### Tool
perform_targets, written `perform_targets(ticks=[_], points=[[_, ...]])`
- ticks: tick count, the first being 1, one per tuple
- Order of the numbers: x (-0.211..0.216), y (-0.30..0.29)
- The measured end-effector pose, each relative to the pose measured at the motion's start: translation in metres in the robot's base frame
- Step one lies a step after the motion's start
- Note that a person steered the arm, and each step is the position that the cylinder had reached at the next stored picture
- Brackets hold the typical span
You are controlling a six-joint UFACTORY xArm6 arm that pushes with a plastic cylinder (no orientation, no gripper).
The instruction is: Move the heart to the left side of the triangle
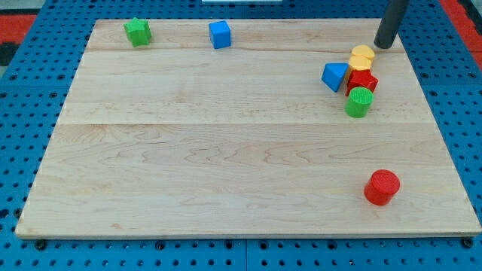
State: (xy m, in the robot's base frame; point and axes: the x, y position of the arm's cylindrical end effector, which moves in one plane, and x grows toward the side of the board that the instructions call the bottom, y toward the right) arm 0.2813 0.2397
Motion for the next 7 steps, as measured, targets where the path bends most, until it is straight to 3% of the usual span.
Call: perform_targets(ticks=[2,3,4,5,6,7], points=[[0.065,-0.077],[0.048,-0.082],[0.004,-0.034],[-0.002,-0.075],[0.043,-0.134],[0.059,-0.164]])
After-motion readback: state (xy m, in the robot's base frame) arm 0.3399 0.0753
